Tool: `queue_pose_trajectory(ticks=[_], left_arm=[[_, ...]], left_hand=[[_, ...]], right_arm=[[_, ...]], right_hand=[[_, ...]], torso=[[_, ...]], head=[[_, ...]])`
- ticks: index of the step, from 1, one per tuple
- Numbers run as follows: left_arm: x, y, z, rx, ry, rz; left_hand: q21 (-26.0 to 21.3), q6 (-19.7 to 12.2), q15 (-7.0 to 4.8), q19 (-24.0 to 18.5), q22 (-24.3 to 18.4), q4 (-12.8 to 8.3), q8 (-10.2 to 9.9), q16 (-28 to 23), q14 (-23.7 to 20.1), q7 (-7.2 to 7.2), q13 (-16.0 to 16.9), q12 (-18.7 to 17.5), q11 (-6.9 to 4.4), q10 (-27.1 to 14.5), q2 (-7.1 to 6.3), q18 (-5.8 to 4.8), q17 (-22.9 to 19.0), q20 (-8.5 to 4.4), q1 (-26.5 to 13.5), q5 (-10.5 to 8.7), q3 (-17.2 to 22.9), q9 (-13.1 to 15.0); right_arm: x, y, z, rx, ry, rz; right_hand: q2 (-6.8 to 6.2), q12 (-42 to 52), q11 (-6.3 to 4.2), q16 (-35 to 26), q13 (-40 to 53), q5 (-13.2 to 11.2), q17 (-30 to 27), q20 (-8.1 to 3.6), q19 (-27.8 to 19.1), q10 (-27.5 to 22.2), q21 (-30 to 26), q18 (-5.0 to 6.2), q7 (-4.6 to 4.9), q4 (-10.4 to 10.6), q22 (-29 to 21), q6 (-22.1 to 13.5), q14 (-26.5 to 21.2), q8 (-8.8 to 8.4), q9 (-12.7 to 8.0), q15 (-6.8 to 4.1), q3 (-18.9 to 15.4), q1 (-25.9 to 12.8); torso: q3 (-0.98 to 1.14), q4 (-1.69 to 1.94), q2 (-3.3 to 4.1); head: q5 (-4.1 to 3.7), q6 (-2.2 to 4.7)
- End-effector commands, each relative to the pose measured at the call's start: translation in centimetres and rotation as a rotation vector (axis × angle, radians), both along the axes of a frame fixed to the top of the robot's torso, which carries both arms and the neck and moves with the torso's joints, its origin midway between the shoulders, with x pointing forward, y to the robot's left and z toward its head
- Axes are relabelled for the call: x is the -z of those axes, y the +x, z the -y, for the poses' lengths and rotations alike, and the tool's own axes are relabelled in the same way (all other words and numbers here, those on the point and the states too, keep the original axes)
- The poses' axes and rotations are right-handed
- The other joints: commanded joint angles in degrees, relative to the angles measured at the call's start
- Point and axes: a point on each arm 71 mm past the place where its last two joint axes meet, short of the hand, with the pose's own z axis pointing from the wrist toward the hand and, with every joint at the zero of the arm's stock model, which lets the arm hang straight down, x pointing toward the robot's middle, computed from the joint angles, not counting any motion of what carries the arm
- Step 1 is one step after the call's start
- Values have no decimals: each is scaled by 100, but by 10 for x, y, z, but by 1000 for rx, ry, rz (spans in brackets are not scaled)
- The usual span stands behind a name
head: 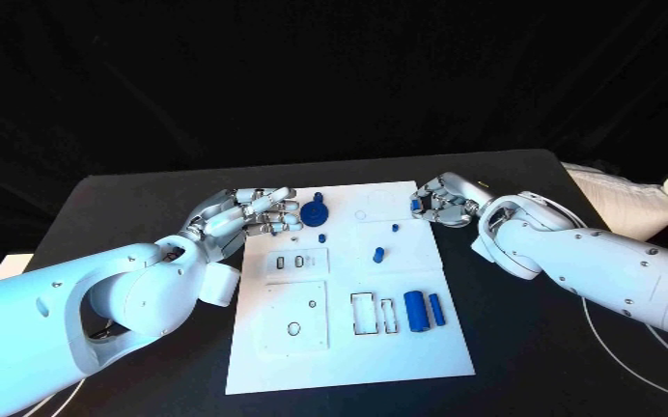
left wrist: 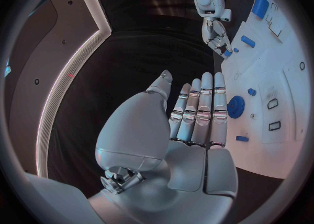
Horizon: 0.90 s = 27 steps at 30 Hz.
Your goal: Assemble the parts on the task board
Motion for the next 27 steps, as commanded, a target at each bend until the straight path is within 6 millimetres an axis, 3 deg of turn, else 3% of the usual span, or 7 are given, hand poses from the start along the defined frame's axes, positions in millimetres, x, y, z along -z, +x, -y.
queue_pose_trajectory(ticks=[1, 14, 20, 27], left_arm=[[-1, -1, 2, 19, -14, 3], [-1, 0, 3, 22, -14, 0], [-1, 0, 2, 19, -13, 0], [0, 2, 1, 17, -12, 1]], left_hand=[[-30, -21, -3, 41, -5, -17, -7, -20, 50, 10, -9, 13, 12, -38, 63, 70, -5, 1, 5, -28, 3, 0], [-33, -23, -2, 42, -8, -15, -7, -28, 53, 13, -10, 13, 13, -41, 68, 69, -7, 2, 2, -28, 4, 0], [-34, -24, -2, 43, -9, -15, -7, -30, 54, 13, -11, 13, 14, -41, 73, 69, -8, 2, 1, -27, 6, 0], [-36, -24, -2, 44, -11, -15, -7, -34, 56, 13, -11, 13, 14, -42, 78, 70, -9, 2, 2, -26, 9, 0]], right_arm=[[3, 0, -1, -3, -21, -22], [3, 0, -4, 1, -18, -17], [0, 0, -4, 22, 6, 16], [-9, -6, -12, 12, 54, 45]], right_hand=[[73, 3, -15, 24, 9, 19, 11, -13, 27, 43, 34, -24, -7, -16, 488, 85, 279, 35, 12, -56, 24, 18], [159, 50, -79, 51, 55, 5, 63, -52, 51, 85, 51, -32, -92, -55, 527, 385, 290, 174, 50, -105, 85, -7], [244, 84, -151, 79, 87, -3, 112, -99, 71, 127, 65, -38, -186, -83, 560, 643, 301, 281, 107, -162, 129, -32], [264, 87, -162, 82, 91, -12, 117, -111, 76, 137, 68, -40, -199, -82, 568, 666, 302, 286, 114, -173, 134, -50]], torso=[[2, 8, 1], [2, 1, -1], [4, 4, -2], [1, 17, -11]], head=[[-15, -11], [47, -67], [37, -60], [65, -41]])
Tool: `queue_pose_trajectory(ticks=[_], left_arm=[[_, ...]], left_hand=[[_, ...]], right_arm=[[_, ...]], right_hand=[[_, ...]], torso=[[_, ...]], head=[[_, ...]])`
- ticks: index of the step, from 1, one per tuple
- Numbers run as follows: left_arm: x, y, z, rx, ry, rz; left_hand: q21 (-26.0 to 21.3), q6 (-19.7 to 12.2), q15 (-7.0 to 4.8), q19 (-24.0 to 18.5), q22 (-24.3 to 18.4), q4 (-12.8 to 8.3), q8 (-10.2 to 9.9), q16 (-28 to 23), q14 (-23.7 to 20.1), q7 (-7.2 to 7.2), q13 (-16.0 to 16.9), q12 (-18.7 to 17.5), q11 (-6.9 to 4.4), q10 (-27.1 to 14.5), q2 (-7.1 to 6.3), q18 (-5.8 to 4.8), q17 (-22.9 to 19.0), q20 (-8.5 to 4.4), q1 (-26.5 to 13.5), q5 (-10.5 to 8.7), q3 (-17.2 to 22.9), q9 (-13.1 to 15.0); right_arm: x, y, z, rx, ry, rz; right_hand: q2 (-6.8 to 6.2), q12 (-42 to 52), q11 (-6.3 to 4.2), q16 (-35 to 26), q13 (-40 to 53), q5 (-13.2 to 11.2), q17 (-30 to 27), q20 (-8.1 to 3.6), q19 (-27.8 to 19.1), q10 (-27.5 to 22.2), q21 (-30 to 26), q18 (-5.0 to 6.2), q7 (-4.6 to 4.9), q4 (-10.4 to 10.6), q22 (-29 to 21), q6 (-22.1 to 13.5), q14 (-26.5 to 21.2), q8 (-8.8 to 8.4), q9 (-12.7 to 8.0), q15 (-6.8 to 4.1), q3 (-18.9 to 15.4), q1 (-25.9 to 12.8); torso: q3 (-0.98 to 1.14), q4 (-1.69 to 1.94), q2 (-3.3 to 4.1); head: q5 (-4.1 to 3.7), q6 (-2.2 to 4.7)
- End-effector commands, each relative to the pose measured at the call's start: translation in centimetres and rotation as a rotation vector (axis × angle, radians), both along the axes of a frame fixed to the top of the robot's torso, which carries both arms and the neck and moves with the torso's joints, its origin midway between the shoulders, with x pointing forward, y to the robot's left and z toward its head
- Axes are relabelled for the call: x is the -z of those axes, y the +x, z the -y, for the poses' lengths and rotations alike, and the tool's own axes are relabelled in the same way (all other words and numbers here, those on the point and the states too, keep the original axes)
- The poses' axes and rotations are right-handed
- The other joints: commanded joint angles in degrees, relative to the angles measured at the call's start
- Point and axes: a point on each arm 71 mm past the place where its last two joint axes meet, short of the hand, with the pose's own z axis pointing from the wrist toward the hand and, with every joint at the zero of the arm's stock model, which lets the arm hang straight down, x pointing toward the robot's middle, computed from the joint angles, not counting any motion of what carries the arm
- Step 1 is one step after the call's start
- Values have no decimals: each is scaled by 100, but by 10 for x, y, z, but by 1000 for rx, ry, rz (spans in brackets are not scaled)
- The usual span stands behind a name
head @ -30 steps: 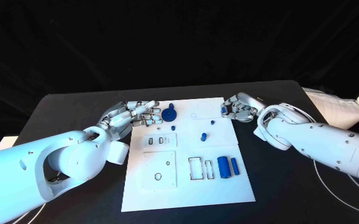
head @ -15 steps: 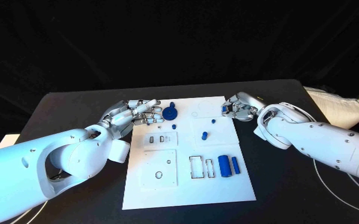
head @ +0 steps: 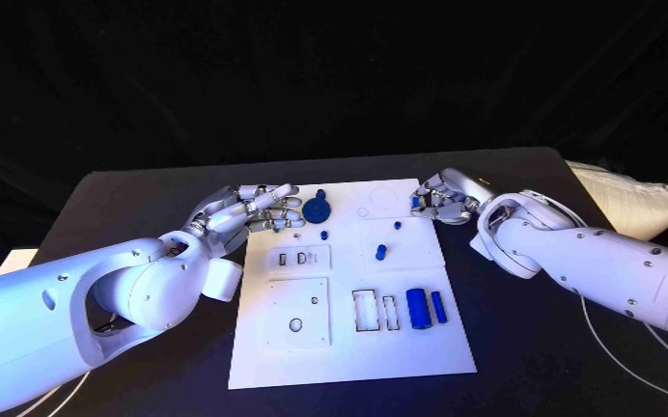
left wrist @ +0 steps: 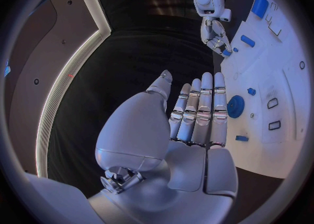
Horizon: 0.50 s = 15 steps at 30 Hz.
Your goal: Assemble the parts on the task board
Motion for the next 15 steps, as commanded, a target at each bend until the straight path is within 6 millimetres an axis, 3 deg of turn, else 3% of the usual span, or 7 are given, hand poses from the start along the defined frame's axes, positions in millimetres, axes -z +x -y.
queue_pose_trajectory(ticks=[1, 6, 9, 13, 15], left_arm=[[-1, 1, 1, 16, -13, 4], [1, 4, -3, 3, -7, 5], [1, 6, -5, -4, -5, 7], [2, 8, -6, -16, -3, 4], [3, 9, -7, -23, -6, 0]], left_hand=[[-37, -25, -2, 44, -7, -15, -7, -36, 57, 13, -6, 13, 14, -42, 80, 69, -11, 2, 3, -26, 10, 0], [-38, -23, -2, 46, -10, -18, -5, -41, 60, 10, -6, 16, 12, -39, 85, 70, -12, 2, 7, -25, 14, 1], [-40, -20, -3, 47, -11, -21, -4, -45, 63, 6, -5, 18, 10, -35, 87, 70, -13, 2, 9, -25, 16, 2], [-43, -13, -4, 47, -15, -25, 1, -53, 67, 0, -4, 24, 5, -26, 87, 70, -16, 2, 13, -26, 18, 3], [-47, -8, -5, 46, -18, -29, 4, -59, 69, -4, -3, 27, 2, -20, 86, 70, -17, 2, 17, -27, 18, 5]], right_arm=[[-7, -4, -7, -2, 37, 26], [-15, -13, -30, -50, 54, 6], [-19, -19, -48, -81, 47, -20], [-23, -28, -73, -108, 14, -25], [-24, -32, -87, -122, 2, -25]], right_hand=[[63, 25, -38, 26, 3, 2, 2, -30, -6, 16, 23, -40, 4, -14, 569, 27, 303, 10, 14, -50, 34, -3], [70, 24, -32, 27, 7, -12, 7, -42, -8, 24, 22, -40, 19, -9, 565, -28, 304, -36, 3, -52, 32, -42], [75, 16, -23, 20, 6, -142, 2, -44, -9, 30, 20, -40, 29, 5, 564, -59, 303, -73, -3, -46, 14, -98], [107, 20, -26, 26, 14, -142, 14, -46, -8, 32, 21, -40, 28, -38, 565, -65, 306, -92, -4, -49, 50, -59], [127, 16, -25, 25, 15, -165, 14, -47, -7, 31, 21, -40, 30, -56, 567, -68, 306, -103, -4, -49, 73, -44]], torso=[[-1, 6, -6], [-5, 3, -6], [-13, 14, -1], [-11, 21, -3], [-20, 35, -6]], head=[[28, 17], [77, 26], [132, 25], [228, -14], [280, -39]])
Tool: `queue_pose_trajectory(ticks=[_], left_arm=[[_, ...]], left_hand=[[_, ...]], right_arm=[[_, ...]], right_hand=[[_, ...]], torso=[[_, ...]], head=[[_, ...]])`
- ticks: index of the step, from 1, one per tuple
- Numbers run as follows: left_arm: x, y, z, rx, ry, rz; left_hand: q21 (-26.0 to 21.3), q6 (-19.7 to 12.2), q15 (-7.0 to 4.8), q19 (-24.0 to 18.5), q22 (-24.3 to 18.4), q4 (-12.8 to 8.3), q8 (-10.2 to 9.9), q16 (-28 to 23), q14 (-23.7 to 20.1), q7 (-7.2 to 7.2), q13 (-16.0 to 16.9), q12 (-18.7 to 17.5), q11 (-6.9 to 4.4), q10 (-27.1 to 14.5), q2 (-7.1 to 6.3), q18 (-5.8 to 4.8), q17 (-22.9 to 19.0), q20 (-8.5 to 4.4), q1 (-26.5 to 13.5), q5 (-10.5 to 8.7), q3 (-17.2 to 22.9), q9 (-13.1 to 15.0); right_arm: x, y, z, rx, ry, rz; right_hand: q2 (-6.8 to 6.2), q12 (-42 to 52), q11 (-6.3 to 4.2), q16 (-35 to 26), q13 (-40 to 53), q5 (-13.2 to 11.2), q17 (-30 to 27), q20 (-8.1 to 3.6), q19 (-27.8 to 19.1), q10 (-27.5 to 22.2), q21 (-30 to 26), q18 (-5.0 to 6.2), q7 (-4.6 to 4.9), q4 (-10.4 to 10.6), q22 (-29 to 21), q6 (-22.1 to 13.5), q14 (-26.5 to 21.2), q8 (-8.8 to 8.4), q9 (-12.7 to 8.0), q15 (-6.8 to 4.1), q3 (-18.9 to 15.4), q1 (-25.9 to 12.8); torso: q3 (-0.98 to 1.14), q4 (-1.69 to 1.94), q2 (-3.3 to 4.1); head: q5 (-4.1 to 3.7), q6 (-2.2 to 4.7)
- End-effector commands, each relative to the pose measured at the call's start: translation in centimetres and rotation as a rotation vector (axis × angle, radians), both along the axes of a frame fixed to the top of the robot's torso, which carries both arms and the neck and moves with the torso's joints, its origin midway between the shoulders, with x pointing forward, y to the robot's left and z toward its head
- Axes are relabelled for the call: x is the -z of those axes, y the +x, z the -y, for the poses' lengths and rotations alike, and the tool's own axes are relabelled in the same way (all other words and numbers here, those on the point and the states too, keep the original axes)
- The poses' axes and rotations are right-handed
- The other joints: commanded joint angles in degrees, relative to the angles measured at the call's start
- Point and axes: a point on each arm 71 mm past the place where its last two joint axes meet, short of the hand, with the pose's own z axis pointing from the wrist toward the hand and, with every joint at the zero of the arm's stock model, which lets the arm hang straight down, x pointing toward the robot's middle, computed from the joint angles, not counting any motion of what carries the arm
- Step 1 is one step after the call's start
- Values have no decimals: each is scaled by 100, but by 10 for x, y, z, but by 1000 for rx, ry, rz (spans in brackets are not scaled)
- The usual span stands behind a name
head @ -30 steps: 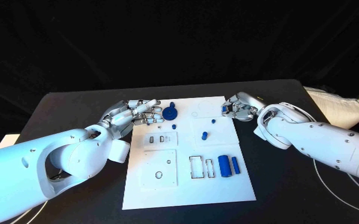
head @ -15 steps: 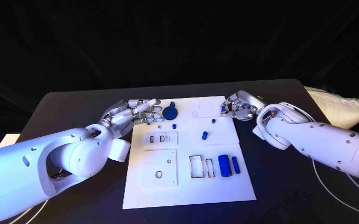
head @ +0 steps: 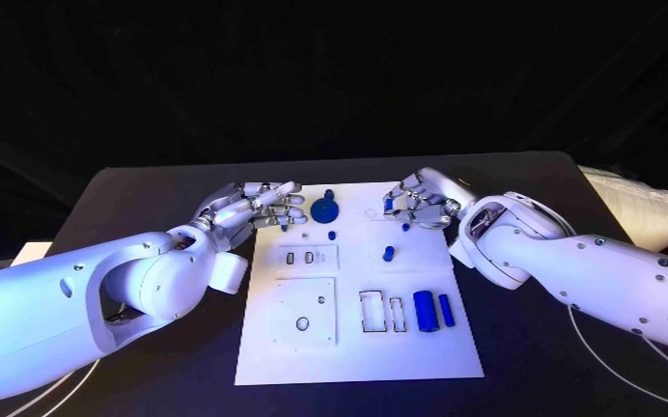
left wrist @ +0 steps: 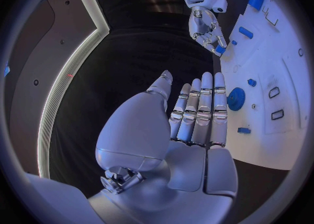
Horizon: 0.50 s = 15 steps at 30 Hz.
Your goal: Assemble the parts on the task board
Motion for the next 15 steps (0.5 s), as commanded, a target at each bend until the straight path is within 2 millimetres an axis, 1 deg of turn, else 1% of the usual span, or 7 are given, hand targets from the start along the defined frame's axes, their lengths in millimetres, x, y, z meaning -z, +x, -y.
queue_pose_trajectory(ticks=[1, 5, 6, 9, 10, 14, 15], left_arm=[[0, 1, 0, -2, -19, -3], [2, 4, -4, -33, -38, -31], [2, 5, -6, -47, -45, -42], [4, 8, -10, -78, -60, -62], [4, 9, -11, -85, -63, -66], [5, 11, -15, -104, -67, -71], [5, 12, -16, -106, -66, -69]], left_hand=[[-28, -5, -6, 45, -8, -33, 6, -41, 29, -6, -4, 29, 0, -17, 62, 70, -7, 2, -2, -27, 19, 5], [-45, 13, -11, 32, -21, -56, 17, -63, 39, -21, -2, 40, -10, 5, 61, 70, -13, 0, 22, -27, 29, 8], [-61, 31, -15, 15, -32, -71, 27, -77, 51, -34, -2, 50, -21, 25, 69, 70, -17, -1, 40, -27, 42, 11], [-92, 62, -24, -20, -53, -101, 43, -105, 76, -59, -3, 63, -40, 62, 83, 70, -24, -3, 76, -25, 70, 13], [-101, 71, -26, -30, -59, -109, 47, -112, 83, -67, -3, 65, -45, 72, 86, 69, -25, -4, 85, -24, 77, 14], [-114, 84, -31, -45, -67, -124, 54, -124, 95, -78, -5, 68, -54, 88, 88, 70, -28, -5, 101, -24, 90, 14], [-114, 84, -31, -45, -68, -124, 54, -124, 95, -78, -5, 68, -55, 88, 88, 70, -28, -5, 101, -24, 90, 14]], right_arm=[[1, -6, -20, 8, -85, -19], [2, -13, -45, -31, -99, -26], [3, -14, -51, -41, -100, -29], [6, -18, -67, -62, -106, -39], [8, -19, -72, -68, -111, -42], [15, -20, -86, -75, -138, -60], [17, -21, -90, -75, -145, -59]], right_hand=[[61, 19, -26, 25, 10, -40, 6, -47, -5, 31, 23, -41, -5, -31, 572, -40, 307, -25, -8, -49, 45, 37], [58, 9, -21, 19, 5, -35, -1, -47, -8, 26, 21, -40, 2, -34, 567, -43, 306, -33, -9, -48, 49, 27], [58, 7, -20, 18, 4, -35, -2, -47, -8, 25, 21, -40, 3, -32, 567, -45, 305, -35, -9, -47, 49, 22], [58, 0, -17, 11, -1, -36, -11, -46, -13, 22, 17, -38, 6, -29, 559, -47, 304, -40, -10, -46, 49, 12], [58, 0, -17, 11, -1, -36, -11, -46, -13, 22, 17, -38, 6, -29, 559, -47, 304, -40, -10, -46, 49, 12], [26, -12, -8, 1, -4, 23, -21, -42, -18, 16, 14, -37, 16, -15, 551, -58, 302, -64, -13, -37, 36, -56], [23, -13, -8, -1, -4, 38, -23, -41, -18, 15, 13, -36, 15, -16, 551, -58, 302, -66, -13, -37, 37, -62]], torso=[[-16, 24, -6], [-13, 12, -4], [-19, 14, -4], [-10, 21, 7], [-13, 24, 8], [-14, 10, -1], [-8, 4, -2]], head=[[119, -65], [208, -115], [221, -118], [252, -124], [257, -132], [300, -184], [320, -197]])
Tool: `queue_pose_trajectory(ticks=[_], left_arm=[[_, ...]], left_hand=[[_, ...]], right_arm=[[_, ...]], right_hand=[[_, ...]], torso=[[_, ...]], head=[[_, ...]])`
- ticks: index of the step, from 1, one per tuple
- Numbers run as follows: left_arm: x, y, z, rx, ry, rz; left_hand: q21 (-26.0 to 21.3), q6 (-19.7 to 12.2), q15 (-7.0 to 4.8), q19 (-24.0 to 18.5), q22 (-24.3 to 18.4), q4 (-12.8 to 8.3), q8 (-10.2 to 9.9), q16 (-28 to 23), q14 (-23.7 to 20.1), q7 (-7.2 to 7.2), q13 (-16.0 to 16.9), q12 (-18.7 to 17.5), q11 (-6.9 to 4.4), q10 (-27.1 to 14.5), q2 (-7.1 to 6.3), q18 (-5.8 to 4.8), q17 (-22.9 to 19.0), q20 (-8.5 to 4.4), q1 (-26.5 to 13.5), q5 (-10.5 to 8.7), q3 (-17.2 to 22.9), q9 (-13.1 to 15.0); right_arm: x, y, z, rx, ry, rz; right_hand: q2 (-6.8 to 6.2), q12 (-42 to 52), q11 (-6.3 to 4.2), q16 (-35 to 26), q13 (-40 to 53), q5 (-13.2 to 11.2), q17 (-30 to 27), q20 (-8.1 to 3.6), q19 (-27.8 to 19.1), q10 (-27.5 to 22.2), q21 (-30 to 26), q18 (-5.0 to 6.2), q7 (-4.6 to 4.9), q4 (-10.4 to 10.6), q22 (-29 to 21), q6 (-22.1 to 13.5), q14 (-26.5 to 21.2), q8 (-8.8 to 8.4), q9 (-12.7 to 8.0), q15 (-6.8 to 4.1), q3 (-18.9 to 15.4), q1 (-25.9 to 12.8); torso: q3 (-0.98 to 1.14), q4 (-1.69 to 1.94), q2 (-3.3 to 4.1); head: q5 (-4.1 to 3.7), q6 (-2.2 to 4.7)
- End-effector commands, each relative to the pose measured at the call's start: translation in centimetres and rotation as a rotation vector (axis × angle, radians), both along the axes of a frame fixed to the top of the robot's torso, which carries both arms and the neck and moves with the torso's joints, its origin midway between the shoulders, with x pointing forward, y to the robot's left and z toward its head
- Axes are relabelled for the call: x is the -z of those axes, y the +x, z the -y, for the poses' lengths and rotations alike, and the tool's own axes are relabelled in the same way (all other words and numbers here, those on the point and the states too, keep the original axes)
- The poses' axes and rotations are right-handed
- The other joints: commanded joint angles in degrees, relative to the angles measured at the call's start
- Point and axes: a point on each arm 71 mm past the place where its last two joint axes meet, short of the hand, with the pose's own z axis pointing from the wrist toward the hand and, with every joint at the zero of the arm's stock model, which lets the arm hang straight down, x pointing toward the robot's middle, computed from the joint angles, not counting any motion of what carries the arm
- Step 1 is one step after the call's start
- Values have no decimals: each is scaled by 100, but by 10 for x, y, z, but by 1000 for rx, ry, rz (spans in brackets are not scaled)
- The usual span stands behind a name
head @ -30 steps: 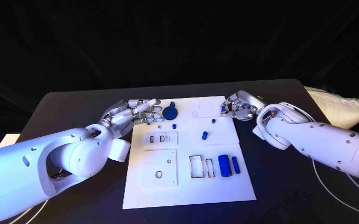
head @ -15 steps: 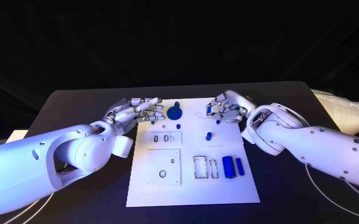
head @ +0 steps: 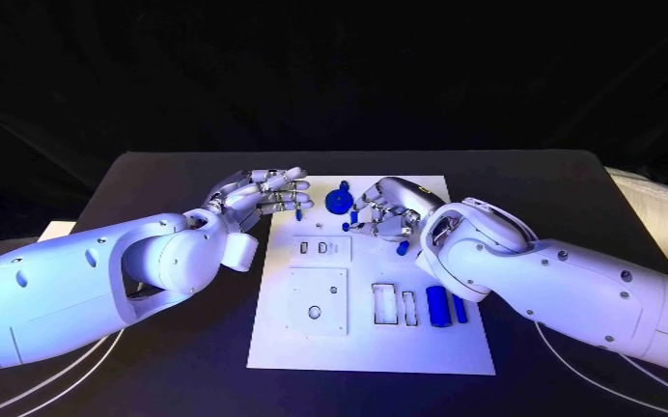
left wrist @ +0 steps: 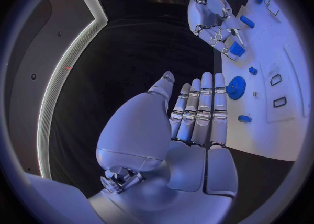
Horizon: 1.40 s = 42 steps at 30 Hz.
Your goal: Assemble the parts on the task board
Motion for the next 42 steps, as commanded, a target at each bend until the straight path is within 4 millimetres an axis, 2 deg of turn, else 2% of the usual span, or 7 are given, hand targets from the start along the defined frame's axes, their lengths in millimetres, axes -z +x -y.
queue_pose_trajectory(ticks=[1, 9, 11, 16, 24, 29, 42], left_arm=[[-1, 2, -2, -32, -30, -13], [-2, 2, 0, -20, -24, 2], [-2, 2, 1, -15, -23, 4], [-3, 2, 3, -7, -17, 11], [-3, 2, 7, 10, -5, 27], [-3, 3, 7, 11, -3, 28], [-3, 3, 9, 17, -5, 27]], left_hand=[[-27, 22, -1, -45, -10, -28, 25, -36, 25, -16, -6, 26, -4, 38, 20, 71, -5, -5, 33, -24, -6, 7], [-31, 25, -4, -48, -14, -41, 25, -45, 32, -18, -8, 25, -7, 43, 14, 72, -7, -7, 46, -25, 0, 6], [-33, 24, -4, -49, -15, -43, 24, -48, 33, -15, -9, 23, -6, 42, 10, 72, -8, -7, 47, -26, 0, 5], [-33, 24, -4, -50, -15, -44, 24, -48, 33, -15, -10, 23, -6, 42, 10, 72, -8, -7, 47, -26, 0, 5], [-35, 21, -4, -51, -17, -49, 22, -54, 33, -12, -12, 20, -4, 39, 5, 72, -10, -7, 51, -26, 1, 4], [-35, 21, -4, -51, -17, -49, 22, -54, 33, -12, -12, 20, -4, 39, 5, 72, -10, -7, 51, -26, 1, 4], [-39, 16, -2, -55, -21, -57, 18, -65, 32, -6, -16, 14, 0, 35, 1, 71, -13, -7, 58, -26, 6, 1]], right_arm=[[7, 0, -7, 20, -88, -1], [15, -2, -24, 4, -134, 11], [18, -3, -27, -3, -148, 8], [23, -5, -32, -16, -165, -5], [25, -11, -39, -39, -164, -12], [25, -13, -41, -45, -165, -9], [26, -17, -45, -67, -181, -12]], right_hand=[[-4, -14, -10, 0, -7, 68, -6, -20, 5, 14, 14, -37, 3, 0, 553, -34, 302, -21, -4, -37, 20, -89], [-22, -6, -13, 2, 3, 118, 0, -19, 9, 17, 17, -38, -1, -18, 560, -24, 304, -27, -2, -39, 29, -94], [-22, -6, -13, 2, 3, 118, 0, -19, 9, 17, 17, -38, -1, -18, 560, -24, 304, -27, -2, -39, 29, -94], [-39, -18, -12, -5, -4, 128, -9, -19, 4, 11, 13, -36, 0, -26, 552, -25, 302, -32, -2, -40, 28, -100], [-50, -27, -10, -12, -10, 132, -18, -19, 0, 7, 10, -34, 4, -26, 545, -27, 301, -38, -3, -39, 24, -112], [-50, -27, -10, -12, -10, 132, -18, -19, 0, 7, 10, -34, 4, -26, 545, -27, 301, -38, -3, -39, 24, -112], [-72, -47, -3, -23, -22, 138, -30, -17, -15, -5, -1, -29, 13, -21, 522, -42, 297, -57, -7, -35, 17, -148]], torso=[[10, -13, -1], [5, 3, 5], [13, -5, 7], [14, -14, 8], [8, -14, 2], [15, -15, 1], [11, -15, 2]], head=[[60, -43], [107, -93], [132, -107], [151, -143], [171, -171], [182, -172], [196, -199]])
